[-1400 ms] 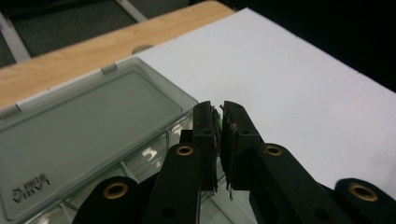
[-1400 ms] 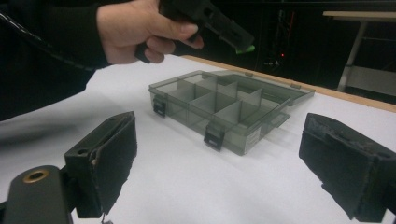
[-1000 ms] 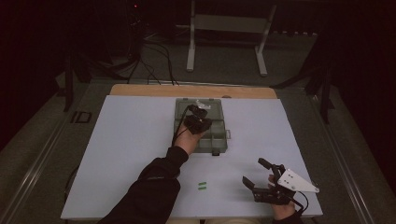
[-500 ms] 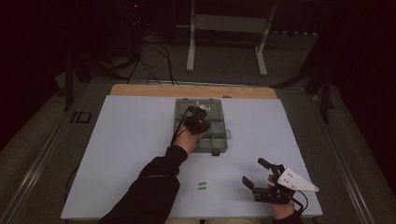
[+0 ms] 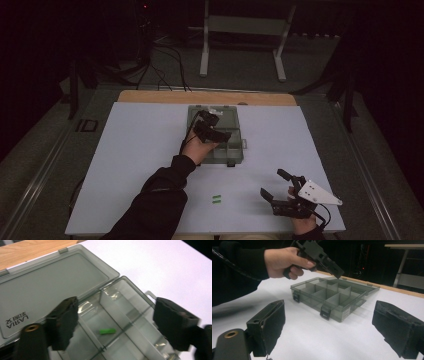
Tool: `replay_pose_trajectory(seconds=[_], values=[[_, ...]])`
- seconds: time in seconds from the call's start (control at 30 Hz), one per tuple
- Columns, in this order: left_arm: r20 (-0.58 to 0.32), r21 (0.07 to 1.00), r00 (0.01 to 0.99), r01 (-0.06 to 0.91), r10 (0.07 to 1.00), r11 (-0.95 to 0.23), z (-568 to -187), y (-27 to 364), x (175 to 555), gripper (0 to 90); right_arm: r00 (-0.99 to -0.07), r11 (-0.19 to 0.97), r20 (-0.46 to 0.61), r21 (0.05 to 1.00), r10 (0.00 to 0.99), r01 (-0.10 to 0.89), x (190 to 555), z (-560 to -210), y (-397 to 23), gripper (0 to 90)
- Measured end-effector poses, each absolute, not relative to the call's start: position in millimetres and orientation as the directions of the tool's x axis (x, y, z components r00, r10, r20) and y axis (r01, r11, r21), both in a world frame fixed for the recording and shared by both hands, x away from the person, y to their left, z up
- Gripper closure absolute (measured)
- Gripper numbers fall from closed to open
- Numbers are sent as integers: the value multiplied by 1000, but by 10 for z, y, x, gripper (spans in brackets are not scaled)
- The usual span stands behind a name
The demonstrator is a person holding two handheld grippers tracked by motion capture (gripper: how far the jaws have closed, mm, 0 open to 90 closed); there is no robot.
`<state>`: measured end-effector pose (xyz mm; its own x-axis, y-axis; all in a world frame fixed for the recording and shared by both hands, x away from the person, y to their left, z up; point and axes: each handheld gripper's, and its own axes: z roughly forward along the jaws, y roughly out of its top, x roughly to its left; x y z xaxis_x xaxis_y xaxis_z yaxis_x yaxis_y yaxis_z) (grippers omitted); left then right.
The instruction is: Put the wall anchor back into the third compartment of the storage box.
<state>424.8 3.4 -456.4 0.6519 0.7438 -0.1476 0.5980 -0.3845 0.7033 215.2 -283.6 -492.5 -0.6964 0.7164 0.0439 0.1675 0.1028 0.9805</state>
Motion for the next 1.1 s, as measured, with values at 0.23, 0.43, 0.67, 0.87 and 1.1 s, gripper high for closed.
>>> replay_pose_trajectory(seconds=[0.23,0.43,0.67,0.87,1.1], values=[[-164,717,700,568,695,-403,-4458,106,4164,34,-695,106,41,980,718,168,2152,-4926,-2832,112],[-161,715,730,550,664,-432,-4421,132,4079,14,-694,109,39,980,718,168,2153,-4927,-2828,112],[-162,721,756,530,634,-447,-4369,209,3949,14,-698,110,39,980,715,167,2152,-4926,-2825,113],[-183,742,776,512,604,-433,-4290,307,3827,15,-699,112,40,979,714,170,2150,-4929,-2823,112],[-187,765,808,477,559,-433,-4229,395,3637,21,-697,110,41,979,716,170,2143,-4926,-2825,112]])
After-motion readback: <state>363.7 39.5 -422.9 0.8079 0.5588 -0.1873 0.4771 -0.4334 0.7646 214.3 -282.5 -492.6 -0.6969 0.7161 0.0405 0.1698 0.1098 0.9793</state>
